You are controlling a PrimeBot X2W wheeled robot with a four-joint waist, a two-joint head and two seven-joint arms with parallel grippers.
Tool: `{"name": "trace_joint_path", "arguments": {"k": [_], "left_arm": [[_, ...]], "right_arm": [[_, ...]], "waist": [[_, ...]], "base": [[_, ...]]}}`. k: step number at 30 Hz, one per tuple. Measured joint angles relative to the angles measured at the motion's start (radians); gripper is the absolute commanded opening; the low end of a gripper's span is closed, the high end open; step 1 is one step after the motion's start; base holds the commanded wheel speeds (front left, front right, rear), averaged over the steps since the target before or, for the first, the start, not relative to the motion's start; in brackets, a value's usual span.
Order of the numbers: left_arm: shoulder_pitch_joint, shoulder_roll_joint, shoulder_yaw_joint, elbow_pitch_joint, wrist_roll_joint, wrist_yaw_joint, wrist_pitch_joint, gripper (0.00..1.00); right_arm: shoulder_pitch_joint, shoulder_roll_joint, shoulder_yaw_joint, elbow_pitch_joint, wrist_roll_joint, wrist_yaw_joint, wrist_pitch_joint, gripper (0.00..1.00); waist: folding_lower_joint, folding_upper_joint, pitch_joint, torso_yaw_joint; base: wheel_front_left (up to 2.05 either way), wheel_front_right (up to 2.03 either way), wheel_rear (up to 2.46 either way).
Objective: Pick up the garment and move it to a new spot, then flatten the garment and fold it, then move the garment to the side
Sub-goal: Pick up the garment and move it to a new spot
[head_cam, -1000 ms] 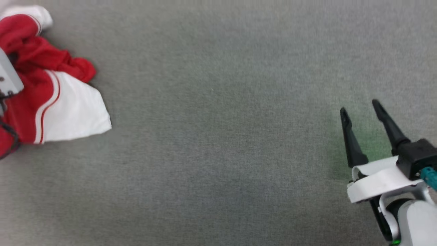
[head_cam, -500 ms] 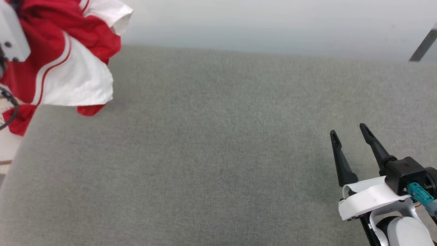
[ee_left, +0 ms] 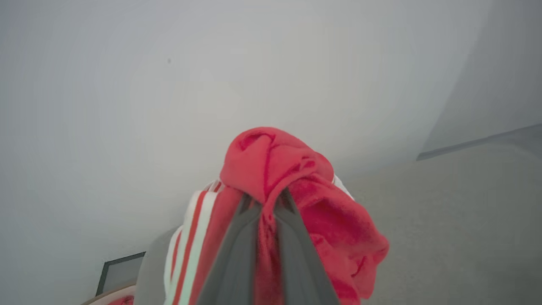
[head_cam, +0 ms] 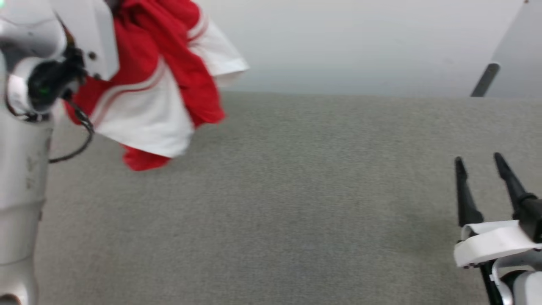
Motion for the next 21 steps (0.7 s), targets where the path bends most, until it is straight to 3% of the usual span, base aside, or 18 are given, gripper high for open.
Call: {"name": "trace_joint_path", "arguments": {"k": [12, 21], "left_arm": [[0.126, -0.093, -0.099, -0.263, -0.025, 0.081, 0.122, 0.00], [0.274, -0.145, -0.191, -0.331, -0.028, 0.114, 0.151, 0.00]], "right_arm": [[-0.003, 0.009, -0.151, -0.017, -0.030, 0.000, -0.013, 1.00], [-0.005, 0.030, -0.181, 0.020, -0.027, 0.000, -0.039, 1.00]], "waist": [[-0.0001, 0.0000, 0.034, -0.131], [0.0000, 0.0000, 0.101, -0.206]], "base": [[0.00, 0.00, 0.00], [0.00, 0.00, 0.00]]}}
